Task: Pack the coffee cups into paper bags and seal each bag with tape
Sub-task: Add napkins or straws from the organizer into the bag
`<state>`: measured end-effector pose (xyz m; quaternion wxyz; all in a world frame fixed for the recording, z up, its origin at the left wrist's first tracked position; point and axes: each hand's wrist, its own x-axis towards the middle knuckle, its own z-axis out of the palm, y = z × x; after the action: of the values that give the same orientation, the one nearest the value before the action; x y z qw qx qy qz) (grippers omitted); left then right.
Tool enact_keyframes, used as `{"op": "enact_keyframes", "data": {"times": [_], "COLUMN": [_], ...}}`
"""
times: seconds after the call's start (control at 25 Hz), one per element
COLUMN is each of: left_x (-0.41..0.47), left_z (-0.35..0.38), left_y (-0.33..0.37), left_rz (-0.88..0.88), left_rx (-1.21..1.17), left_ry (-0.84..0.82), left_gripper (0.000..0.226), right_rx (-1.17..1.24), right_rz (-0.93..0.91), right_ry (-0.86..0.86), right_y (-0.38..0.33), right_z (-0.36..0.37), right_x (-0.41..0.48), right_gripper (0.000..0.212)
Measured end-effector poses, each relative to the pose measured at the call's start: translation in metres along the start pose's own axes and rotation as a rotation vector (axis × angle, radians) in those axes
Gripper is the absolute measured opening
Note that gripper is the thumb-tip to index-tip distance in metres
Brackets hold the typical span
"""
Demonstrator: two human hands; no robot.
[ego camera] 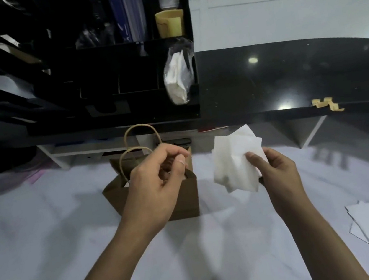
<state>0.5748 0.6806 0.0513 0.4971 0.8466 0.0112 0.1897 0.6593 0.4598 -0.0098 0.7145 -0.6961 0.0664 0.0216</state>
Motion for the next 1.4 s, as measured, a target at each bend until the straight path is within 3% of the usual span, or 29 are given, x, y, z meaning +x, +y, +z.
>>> {"op": "enact_keyframes", "data": {"times": [0.2,0.4,0.56,0.8,0.92,1.12,1.24,1.4], "left_x": [0.008,0.021,0.032,0.034,0.035,0.034,0.034,0.033], "left_z": [-0.037,-0.065,-0.077,-0.080,-0.086,-0.090,-0.090,-0.091], "left_y": [-0.017,-0.057,-0.094,-0.116,-0.126,-0.137,-0.140,-0.142], "left_rz": [0.102,-0.001,-0.145,-0.207,-0.170,-0.121,-0.107,-0.109], "left_rx": [0.136,0.173,0.306,0.545,0.560,0.525,0.491,0.431], "left_ry": [0.239,0.373,0.239,-0.102,-0.231,-0.288,-0.291,-0.299], "left_gripper": [0.024,0.015,0.010,0.019,0.039,0.071,0.082,0.085], "right_rx": [-0.036,-0.049,-0.142,-0.312,-0.323,-0.517,-0.818,-1.217], "right_rz": [-0.018,-0.040,-0.137,-0.300,-0.318,-0.423,-0.558,-0.576], "right_ry": [0.039,0.107,0.102,0.049,-0.035,-0.206,-0.489,-0.844], "right_y": [-0.003,-0.010,-0.019,-0.023,-0.020,-0.011,-0.010,-0.010], "right_z": [0.032,0.055,0.075,0.112,0.128,0.145,0.153,0.179], "right_x": [0.006,0.012,0.011,0.003,0.000,-0.006,-0.001,0.014], "right_gripper": [0.011,0.008,0.007,0.015,0.014,0.017,0.020,0.019]}}
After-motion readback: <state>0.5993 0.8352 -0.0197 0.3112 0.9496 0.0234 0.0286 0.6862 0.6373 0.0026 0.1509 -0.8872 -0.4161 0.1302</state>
